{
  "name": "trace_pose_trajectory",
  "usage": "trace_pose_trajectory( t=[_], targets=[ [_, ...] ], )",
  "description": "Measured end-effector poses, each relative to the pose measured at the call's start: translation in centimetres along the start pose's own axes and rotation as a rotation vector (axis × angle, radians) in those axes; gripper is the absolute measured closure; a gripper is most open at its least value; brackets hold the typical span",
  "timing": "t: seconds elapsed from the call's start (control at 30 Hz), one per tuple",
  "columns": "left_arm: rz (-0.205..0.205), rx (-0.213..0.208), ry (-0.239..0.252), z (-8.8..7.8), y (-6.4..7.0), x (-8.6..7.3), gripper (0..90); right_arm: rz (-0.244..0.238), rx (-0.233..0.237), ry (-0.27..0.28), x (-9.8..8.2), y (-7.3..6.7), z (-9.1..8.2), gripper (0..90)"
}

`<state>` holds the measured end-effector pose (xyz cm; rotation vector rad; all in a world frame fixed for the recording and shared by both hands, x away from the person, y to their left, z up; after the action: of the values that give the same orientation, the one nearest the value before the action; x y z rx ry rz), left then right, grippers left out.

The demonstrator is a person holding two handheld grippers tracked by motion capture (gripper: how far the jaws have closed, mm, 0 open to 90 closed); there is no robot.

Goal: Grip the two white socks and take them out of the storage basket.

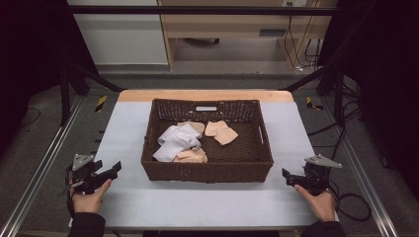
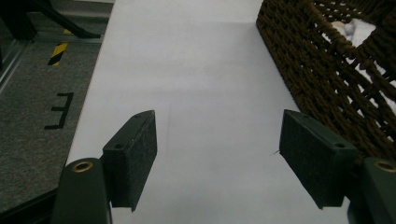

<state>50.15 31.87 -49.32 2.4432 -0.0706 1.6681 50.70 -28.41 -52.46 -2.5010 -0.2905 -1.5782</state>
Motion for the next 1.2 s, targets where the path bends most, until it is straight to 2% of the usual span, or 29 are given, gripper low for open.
trace_pose_trajectory(
  t=[0.1,0.17,0.23,0.27,0.4,0.47,0.57,0.7,0.9,0.93,1.07,1.2],
  targets=[
    [-0.005,-0.005,0.016,-0.3,0.1,0.4,28.5,-0.001,-0.012,0.006,0.1,0.2,0.0,4.5],
    [0.013,0.027,0.045,-0.7,0.0,1.0,29.6,-0.006,-0.006,0.011,0.2,0.2,-0.1,4.6],
    [0.016,0.029,0.056,-0.8,0.1,1.2,29.5,-0.010,-0.008,0.009,0.1,0.2,-0.2,4.9],
    [0.023,0.035,0.081,-1.0,0.1,1.7,28.8,-0.020,-0.019,0.004,0.1,0.4,-0.3,5.3],
    [0.031,0.050,0.107,-1.2,0.4,2.4,29.6,-0.017,-0.027,0.037,0.6,0.5,-0.4,5.7],
    [0.031,0.044,0.115,-1.2,0.5,2.6,31.5,-0.020,-0.026,0.040,0.6,0.5,-0.4,5.9],
    [0.007,0.010,0.125,-1.2,1.0,3.3,33.7,-0.023,-0.031,0.043,0.7,0.5,-0.4,6.2],
    [-0.017,-0.012,0.113,-1.1,1.1,3.8,35.7,-0.020,-0.039,0.043,0.7,0.6,-0.3,6.3],
    [-0.043,-0.047,0.124,-1.3,1.5,4.8,36.7,-0.021,-0.043,0.047,0.8,0.6,-0.4,6.3],
    [-0.054,-0.070,0.137,-1.6,1.8,5.4,36.3,-0.019,-0.044,0.045,0.8,0.6,-0.4,6.4],
    [-0.058,-0.096,0.172,-2.2,2.5,6.9,36.2,-0.020,-0.043,0.041,0.7,0.6,-0.3,6.3],
    [-0.056,-0.120,0.187,-2.5,3.3,7.8,36.1,-0.015,-0.046,0.051,0.8,0.6,-0.4,6.3]
  ],
)
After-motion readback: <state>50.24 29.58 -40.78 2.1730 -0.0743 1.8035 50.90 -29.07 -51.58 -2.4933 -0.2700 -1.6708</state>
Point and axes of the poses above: each handheld gripper's, and its own axes: z roughly forward along the jaws, x roughly out of its top, y roughly to its right, the point moved 9 cm from there along z, roughly forward along the jaws, and after that the axes turned 13 degrees about y, right-handed, at the moved point
